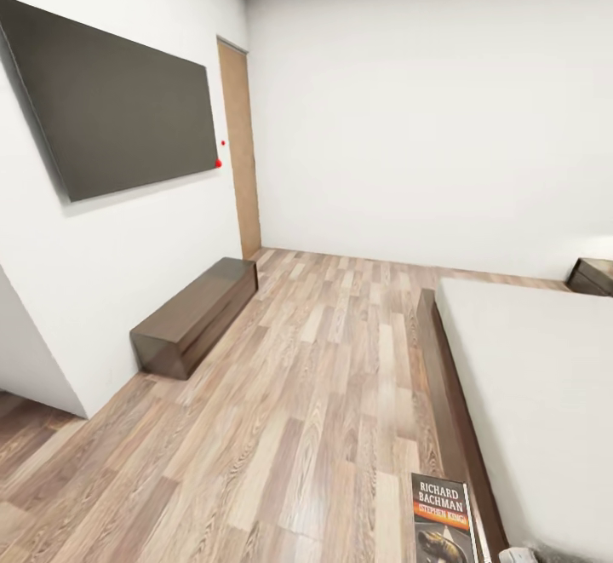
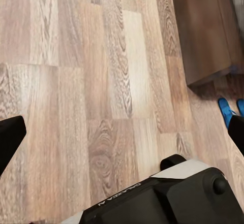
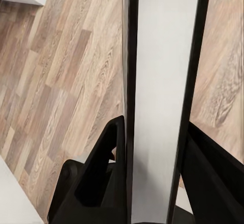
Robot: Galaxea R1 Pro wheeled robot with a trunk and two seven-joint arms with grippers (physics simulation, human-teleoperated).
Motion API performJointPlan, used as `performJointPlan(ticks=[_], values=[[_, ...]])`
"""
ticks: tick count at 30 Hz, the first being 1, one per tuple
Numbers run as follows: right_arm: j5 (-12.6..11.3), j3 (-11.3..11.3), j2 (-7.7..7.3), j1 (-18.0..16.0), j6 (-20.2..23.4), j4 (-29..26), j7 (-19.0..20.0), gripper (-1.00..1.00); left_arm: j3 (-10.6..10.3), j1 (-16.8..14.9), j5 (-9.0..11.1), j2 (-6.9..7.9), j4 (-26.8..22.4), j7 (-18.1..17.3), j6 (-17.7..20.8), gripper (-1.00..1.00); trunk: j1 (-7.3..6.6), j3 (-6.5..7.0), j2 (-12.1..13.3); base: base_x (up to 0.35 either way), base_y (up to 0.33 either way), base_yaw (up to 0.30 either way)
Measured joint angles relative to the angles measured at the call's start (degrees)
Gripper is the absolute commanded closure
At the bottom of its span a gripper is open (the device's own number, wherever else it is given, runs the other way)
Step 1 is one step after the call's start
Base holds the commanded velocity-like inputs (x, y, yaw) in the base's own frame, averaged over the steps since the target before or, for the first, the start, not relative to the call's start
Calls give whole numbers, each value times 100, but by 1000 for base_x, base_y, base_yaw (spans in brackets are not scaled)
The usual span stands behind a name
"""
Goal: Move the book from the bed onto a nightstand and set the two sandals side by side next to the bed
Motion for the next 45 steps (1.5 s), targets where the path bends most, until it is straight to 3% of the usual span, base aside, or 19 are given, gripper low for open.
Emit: performJointPlan(ticks=[7,26,45], values=[[-8,-15,1,-2,-1,-1,-3,100,0,1,0,4,-1,1,0,-100,1,0,0,146,0,-237],[-22,-12,1,-2,-1,1,0,100,0,2,-6,7,-3,-7,1,-100,2,0,0,14,0,-9],[-10,-7,1,-1,0,1,-1,100,0,2,-6,9,-2,-8,1,-100,-1,0,0,311,0,-9]])
